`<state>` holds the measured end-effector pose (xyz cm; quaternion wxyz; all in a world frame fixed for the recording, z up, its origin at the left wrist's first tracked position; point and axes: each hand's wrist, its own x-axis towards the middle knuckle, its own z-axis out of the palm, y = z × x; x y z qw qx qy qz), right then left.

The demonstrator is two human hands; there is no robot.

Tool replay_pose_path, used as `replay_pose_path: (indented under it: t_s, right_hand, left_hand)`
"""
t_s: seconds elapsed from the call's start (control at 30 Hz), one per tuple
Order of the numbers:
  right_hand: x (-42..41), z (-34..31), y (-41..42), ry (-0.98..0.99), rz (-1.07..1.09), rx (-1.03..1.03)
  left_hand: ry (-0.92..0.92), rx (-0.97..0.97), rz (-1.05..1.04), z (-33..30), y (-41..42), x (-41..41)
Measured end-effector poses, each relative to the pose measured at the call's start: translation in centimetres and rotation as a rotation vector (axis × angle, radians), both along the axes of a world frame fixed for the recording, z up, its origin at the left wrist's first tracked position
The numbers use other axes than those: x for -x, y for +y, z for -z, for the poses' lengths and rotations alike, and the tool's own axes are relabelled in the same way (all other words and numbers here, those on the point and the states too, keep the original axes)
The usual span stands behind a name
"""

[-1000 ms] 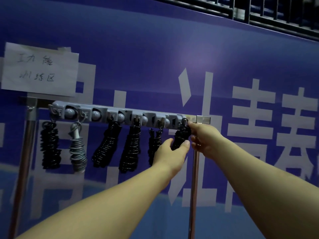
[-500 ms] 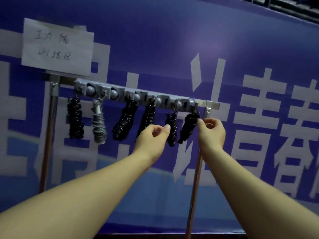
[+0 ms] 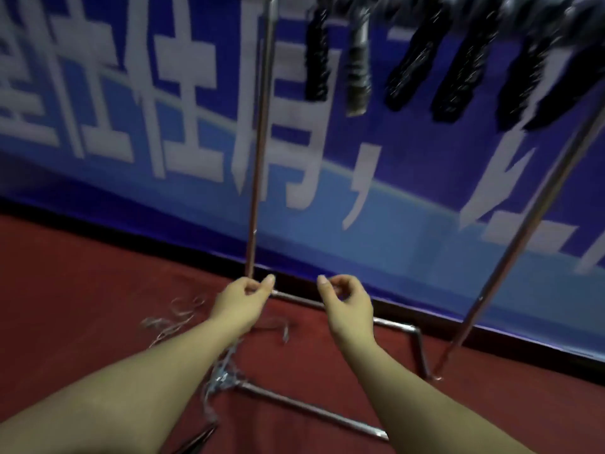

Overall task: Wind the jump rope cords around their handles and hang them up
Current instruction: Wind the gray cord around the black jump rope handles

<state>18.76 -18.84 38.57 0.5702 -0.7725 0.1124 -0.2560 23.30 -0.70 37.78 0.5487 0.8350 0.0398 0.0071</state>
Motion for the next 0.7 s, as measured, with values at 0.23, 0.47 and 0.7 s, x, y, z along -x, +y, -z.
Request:
replay_pose_path:
  t_s: [0.23,0.47,0.7]
  right_hand:
    - [2.8,18.0,5.4,0.522,-0.164,0.036]
    - [1.3,24.9,8.8,0.731,-0.266,0.016]
    - [0.5,28.5,12.2,0.813,-0.303,-0.038]
  left_hand:
    - [0.34,-0.145,-0.223,17.7,10.6,5.2]
    - [0.537,-0.252,-0.181,29.0,12.1,8.4]
    - [0.467,-0.541,-0.203,36.0,11.9,7.6]
